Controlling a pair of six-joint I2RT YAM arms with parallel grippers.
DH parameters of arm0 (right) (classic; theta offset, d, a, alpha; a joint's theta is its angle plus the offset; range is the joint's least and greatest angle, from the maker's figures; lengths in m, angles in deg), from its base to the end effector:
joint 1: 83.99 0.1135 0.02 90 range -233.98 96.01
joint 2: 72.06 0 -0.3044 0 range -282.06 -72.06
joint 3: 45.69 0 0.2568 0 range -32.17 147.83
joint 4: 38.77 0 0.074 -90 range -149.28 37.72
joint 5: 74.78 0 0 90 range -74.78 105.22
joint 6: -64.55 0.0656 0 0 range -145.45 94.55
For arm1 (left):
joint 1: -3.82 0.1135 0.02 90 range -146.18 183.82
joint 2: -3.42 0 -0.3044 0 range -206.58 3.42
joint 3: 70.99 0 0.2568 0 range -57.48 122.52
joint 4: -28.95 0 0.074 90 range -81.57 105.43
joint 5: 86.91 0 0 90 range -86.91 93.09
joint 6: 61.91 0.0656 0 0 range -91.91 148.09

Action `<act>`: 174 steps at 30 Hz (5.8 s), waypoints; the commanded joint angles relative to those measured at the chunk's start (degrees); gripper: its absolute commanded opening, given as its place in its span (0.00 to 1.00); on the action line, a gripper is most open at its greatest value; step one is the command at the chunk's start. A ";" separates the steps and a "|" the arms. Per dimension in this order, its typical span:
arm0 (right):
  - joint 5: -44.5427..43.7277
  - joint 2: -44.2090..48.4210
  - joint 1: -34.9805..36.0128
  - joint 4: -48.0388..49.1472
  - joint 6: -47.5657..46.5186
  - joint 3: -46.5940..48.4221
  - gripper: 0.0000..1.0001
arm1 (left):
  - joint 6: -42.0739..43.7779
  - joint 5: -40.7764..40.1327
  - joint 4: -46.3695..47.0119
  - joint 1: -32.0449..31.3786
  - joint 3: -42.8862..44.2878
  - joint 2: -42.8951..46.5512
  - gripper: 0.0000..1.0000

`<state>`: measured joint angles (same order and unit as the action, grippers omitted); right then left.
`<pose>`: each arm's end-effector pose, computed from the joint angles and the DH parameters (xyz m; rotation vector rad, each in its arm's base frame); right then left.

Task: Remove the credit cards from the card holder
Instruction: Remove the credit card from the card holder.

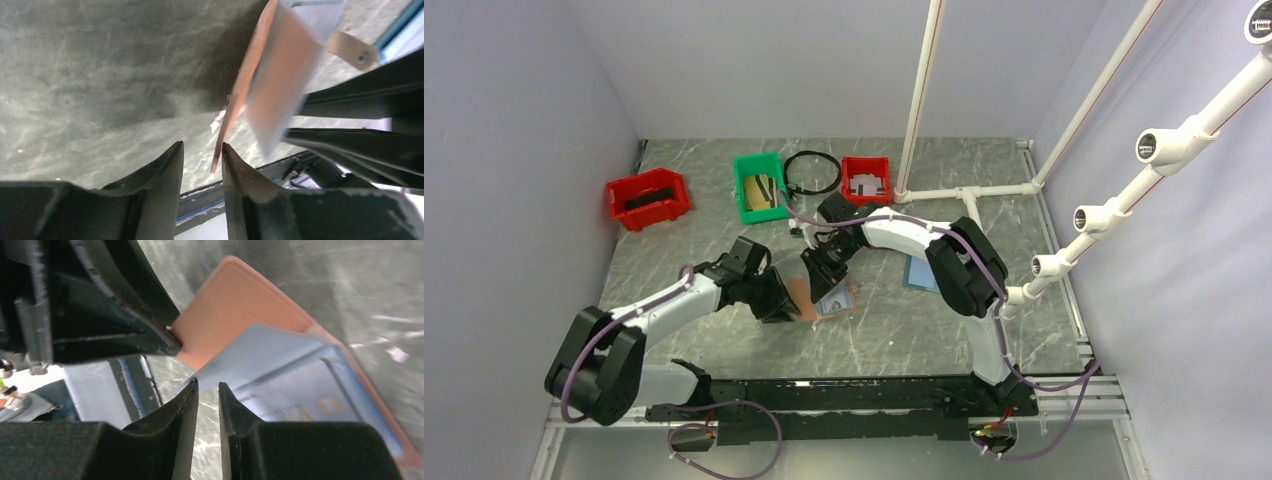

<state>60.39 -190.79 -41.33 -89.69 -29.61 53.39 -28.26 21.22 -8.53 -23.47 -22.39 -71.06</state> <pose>0.2980 0.3379 0.1807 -1.3043 2.5074 1.2662 0.1957 -0.1239 0.1728 -0.6207 2.8308 -0.8015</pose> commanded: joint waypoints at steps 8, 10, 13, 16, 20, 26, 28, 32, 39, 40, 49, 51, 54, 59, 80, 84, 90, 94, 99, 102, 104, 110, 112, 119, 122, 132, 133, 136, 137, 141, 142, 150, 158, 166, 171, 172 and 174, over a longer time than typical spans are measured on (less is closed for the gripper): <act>-7.77 -7.11 2.34 1.35 10.24 4.52 0.21 | -2.57 0.63 -5.68 2.06 -0.96 13.25 0.45; -7.63 -7.64 2.35 1.52 10.32 4.39 0.21 | -1.48 2.25 -5.27 2.06 -0.42 15.74 0.44; -5.19 -7.39 2.35 1.15 9.43 5.24 0.22 | -0.48 6.28 -1.21 2.07 -0.26 18.72 0.31; -3.00 -7.03 2.34 0.07 7.52 6.84 0.23 | -2.44 9.66 7.55 2.06 -2.78 19.21 0.13; -3.67 -5.18 2.41 -0.69 5.17 6.22 0.24 | -4.91 9.80 16.35 2.06 -6.21 17.02 0.08; -5.35 -2.32 2.35 0.00 4.69 3.72 0.24 | -3.82 7.09 19.73 2.07 -6.70 11.87 0.06; -6.45 -2.24 2.35 -0.63 2.83 4.02 0.24 | -3.36 6.95 20.67 2.06 -6.51 9.21 0.05; -8.43 -0.59 2.25 -1.32 1.19 3.50 0.24 | -2.53 6.00 20.72 2.07 -5.75 5.40 0.03; -12.13 4.17 0.79 -1.61 -0.97 1.53 0.26 | -1.47 1.76 16.86 2.14 -5.48 4.83 0.03; -12.26 4.90 0.38 -1.57 -1.14 1.23 0.26 | -1.47 1.52 16.94 2.15 -5.62 4.66 0.03; -10.43 8.10 -1.53 0.40 -1.44 -4.86 0.40 | -0.77 2.19 19.02 2.15 -4.77 0.20 0.08; -10.14 8.31 -1.99 0.94 -1.10 -5.82 0.43 | -0.77 2.66 19.95 2.15 -4.53 -0.13 0.13; -9.31 7.93 -3.58 1.37 -0.15 -6.10 0.44 | -0.53 2.94 20.39 2.16 -4.33 -0.15 0.17; -7.95 6.79 -5.21 2.02 1.22 -6.44 0.45 | -1.27 3.84 22.58 2.15 -5.16 -0.91 0.19; -9.39 3.11 -3.90 2.95 3.48 -6.87 0.45 | -2.47 6.51 27.97 2.20 -5.20 -5.42 0.21; -12.18 3.07 -2.56 2.44 3.02 -6.29 0.47 | -3.40 7.67 31.06 2.09 -5.50 -7.24 0.22; -14.98 3.28 -1.88 2.51 2.89 -6.68 0.50 | -3.17 7.82 31.14 2.14 -4.36 -10.18 0.21; -18.68 3.26 -1.52 2.02 2.55 -6.16 0.51 | -2.62 7.79 29.22 2.12 -3.25 -11.50 0.21; -21.03 3.96 -1.53 1.98 2.61 -6.42 0.52 | -3.05 7.86 29.89 2.11 -3.54 -12.04 0.21; -20.78 4.04 -1.43 1.99 2.72 -6.53 0.52 | -3.27 8.06 30.39 2.15 -3.69 -12.31 0.21; -20.78 4.06 -1.14 2.00 2.68 -6.53 0.51 | -3.40 8.34 30.71 2.10 -3.75 -12.56 0.22; -24.53 4.79 -0.86 1.81 2.68 -6.23 0.52 | -3.37 7.92 29.81 2.17 -3.63 -12.52 0.20; -25.10 5.68 -0.81 1.97 2.42 -6.56 0.54 | -3.32 7.49 29.13 2.16 -3.71 -12.28 0.18; -24.36 7.30 -0.73 1.91 1.63 -6.66 0.59 | -3.36 7.62 28.60 2.13 -3.45 -13.56 0.13; -22.80 7.15 -0.73 2.01 1.90 -6.82 0.61 | -3.70 7.70 29.31 2.12 -3.72 -13.59 0.13; -12.40 4.31 -0.73 2.55 4.04 -6.41 0.57 | -4.00 8.72 31.41 2.13 -4.47 -12.41 0.13; -11.40 4.37 -0.73 2.68 4.07 -6.52 0.57 | -4.14 8.80 31.74 2.11 -4.62 -12.35 0.13; -9.19 4.24 -0.82 3.19 5.49 -6.96 0.56 | -4.45 9.32 32.73 2.08 -4.77 -12.82 0.13; -8.49 4.08 -0.95 3.21 5.90 -6.98 0.55 | -4.46 9.51 33.00 2.07 -4.77 -13.00 0.13; -5.84 4.33 -1.79 3.31 6.44 -6.49 0.50 | -4.29 9.61 32.66 2.11 -4.59 -12.86 0.12; -4.81 4.65 -2.18 3.49 6.62 -6.49 0.49 | -4.29 9.56 32.58 2.12 -4.64 -12.68 0.12; 3.36 6.59 -3.61 5.85 8.10 -8.26 0.42 | -4.72 10.37 34.16 2.06 -5.03 -13.06 0.12; -14.00 6.34 -3.96 3.35 7.32 -6.61 0.40 | -4.65 10.03 33.76 2.10 -5.25 -11.80 0.13; -10.04 9.26 -3.74 4.68 6.78 -8.66 0.53 | -5.69 10.60 35.63 2.07 -5.58 -13.10 0.13; -6.69 8.16 -3.02 5.39 7.98 -9.61 0.51 | -5.52 10.60 35.20 2.11 -5.34 -12.88 0.13; -6.78 7.64 -3.02 5.19 8.13 -9.28 0.50 | -5.58 10.47 35.15 2.07 -5.49 -12.70 0.13; -7.59 6.61 -3.02 4.90 8.48 -8.78 0.49 | -5.65 10.30 35.05 2.07 -5.79 -12.19 0.13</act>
<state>51.45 -184.32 -44.74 -85.95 -22.18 43.99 -33.27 30.51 24.67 -21.24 -27.79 -83.84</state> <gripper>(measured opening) 0.502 0.129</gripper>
